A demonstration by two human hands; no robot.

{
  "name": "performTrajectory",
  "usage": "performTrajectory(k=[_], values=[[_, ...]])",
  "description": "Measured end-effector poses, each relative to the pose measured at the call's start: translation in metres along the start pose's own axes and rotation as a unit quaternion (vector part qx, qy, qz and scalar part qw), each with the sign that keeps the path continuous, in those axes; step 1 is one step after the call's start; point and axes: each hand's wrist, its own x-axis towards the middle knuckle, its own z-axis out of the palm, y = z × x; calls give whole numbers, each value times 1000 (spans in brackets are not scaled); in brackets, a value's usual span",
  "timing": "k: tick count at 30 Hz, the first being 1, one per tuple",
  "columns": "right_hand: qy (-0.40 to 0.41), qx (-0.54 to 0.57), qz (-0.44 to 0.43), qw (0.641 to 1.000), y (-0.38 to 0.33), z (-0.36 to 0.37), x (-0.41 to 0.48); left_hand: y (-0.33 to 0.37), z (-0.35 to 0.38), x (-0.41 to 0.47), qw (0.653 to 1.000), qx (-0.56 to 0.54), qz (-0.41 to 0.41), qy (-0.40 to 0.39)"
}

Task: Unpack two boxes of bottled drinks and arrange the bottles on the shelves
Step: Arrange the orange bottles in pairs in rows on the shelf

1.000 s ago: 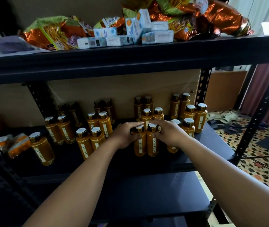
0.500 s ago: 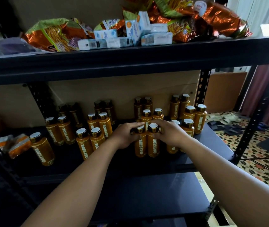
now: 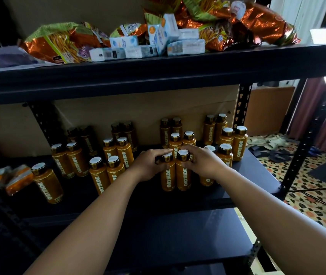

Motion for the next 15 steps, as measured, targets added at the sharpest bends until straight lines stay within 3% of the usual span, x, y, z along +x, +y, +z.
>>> performTrajectory(k=[15], values=[[-41, -54, 8, 998, -13, -23, 5, 3, -15, 5, 1000, -1, 2, -25]])
